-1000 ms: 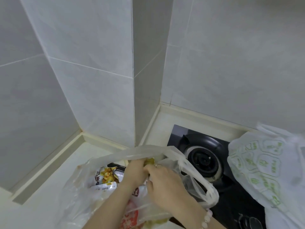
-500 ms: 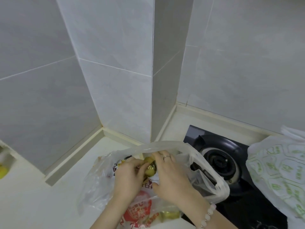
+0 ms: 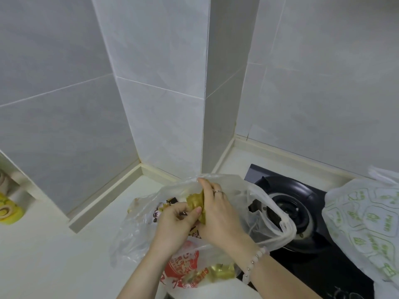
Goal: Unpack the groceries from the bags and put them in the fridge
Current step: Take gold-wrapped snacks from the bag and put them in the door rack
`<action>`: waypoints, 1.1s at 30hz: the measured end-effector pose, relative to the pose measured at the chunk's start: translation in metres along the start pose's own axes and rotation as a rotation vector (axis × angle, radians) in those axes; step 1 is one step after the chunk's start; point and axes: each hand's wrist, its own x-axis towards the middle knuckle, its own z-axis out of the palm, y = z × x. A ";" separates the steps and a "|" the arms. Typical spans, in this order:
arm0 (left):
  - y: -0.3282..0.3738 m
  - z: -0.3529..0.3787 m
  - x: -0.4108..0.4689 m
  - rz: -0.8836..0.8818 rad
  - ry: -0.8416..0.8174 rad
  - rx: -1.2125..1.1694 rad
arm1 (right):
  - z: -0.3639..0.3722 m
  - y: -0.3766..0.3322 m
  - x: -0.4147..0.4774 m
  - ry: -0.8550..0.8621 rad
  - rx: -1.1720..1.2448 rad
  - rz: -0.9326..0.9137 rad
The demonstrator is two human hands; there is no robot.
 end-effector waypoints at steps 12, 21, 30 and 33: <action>-0.019 -0.015 0.038 -0.164 -0.325 0.386 | -0.007 0.019 -0.004 -0.026 -0.070 0.093; -0.020 0.041 0.043 0.141 -0.625 1.350 | -0.016 0.021 -0.008 0.028 -0.092 0.065; -0.036 0.074 0.010 0.185 -0.721 1.297 | -0.018 0.022 -0.011 0.012 -0.159 0.086; -0.042 0.078 0.001 0.185 -0.723 1.271 | -0.015 0.023 -0.012 0.018 -0.156 0.077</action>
